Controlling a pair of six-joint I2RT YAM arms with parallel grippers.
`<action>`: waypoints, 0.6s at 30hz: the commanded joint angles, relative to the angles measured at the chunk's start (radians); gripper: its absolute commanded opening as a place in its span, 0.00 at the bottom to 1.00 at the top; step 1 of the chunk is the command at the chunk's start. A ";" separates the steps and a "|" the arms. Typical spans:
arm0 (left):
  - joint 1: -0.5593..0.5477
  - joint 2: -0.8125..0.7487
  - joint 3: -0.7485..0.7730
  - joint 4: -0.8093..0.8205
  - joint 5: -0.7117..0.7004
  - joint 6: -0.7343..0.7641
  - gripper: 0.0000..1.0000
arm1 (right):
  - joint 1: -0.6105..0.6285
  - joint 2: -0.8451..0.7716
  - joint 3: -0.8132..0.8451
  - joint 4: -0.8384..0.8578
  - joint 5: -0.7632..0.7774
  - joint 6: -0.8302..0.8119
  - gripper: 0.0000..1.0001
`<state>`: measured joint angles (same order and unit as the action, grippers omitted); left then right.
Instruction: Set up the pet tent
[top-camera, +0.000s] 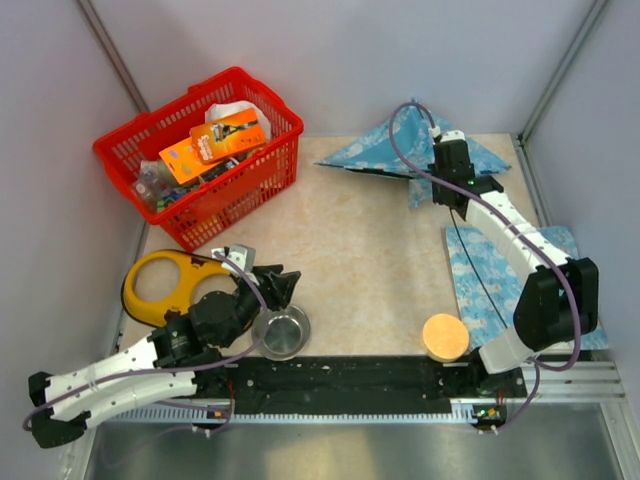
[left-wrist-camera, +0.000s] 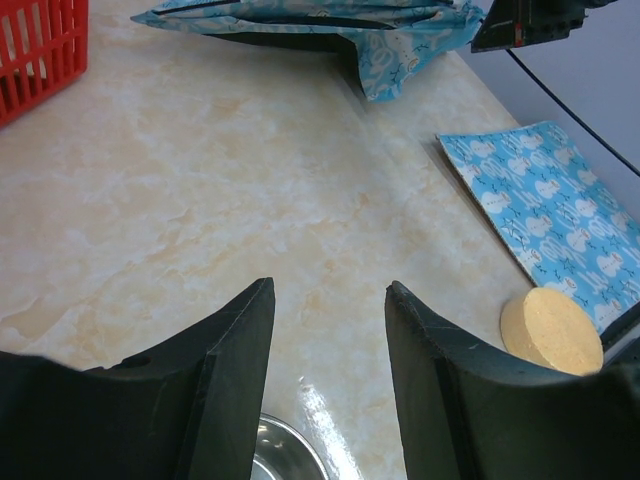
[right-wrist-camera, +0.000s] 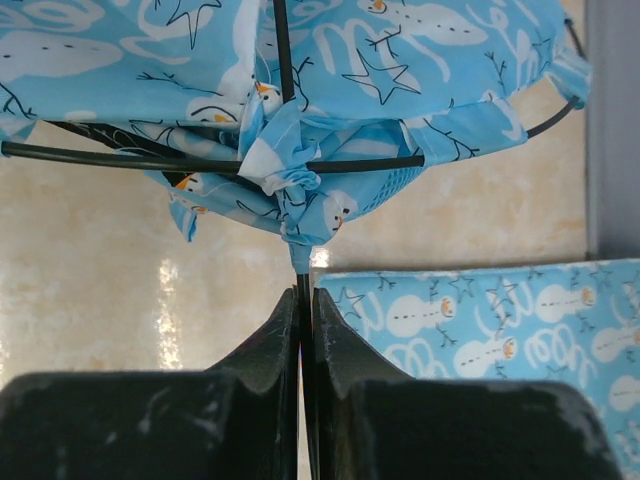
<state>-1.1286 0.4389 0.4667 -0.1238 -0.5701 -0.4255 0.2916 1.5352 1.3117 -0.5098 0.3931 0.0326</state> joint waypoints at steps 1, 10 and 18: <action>0.001 0.024 -0.019 0.088 -0.005 -0.012 0.53 | 0.011 -0.050 -0.041 0.221 -0.016 0.245 0.00; 0.001 0.057 -0.023 0.115 -0.001 -0.006 0.54 | 0.067 -0.112 -0.203 0.438 0.006 0.503 0.00; 0.001 0.072 -0.023 0.145 0.007 -0.002 0.54 | 0.092 -0.011 -0.103 0.448 0.108 0.582 0.00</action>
<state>-1.1286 0.5049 0.4484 -0.0578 -0.5655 -0.4255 0.3878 1.4826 1.1122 -0.2108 0.3794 0.4950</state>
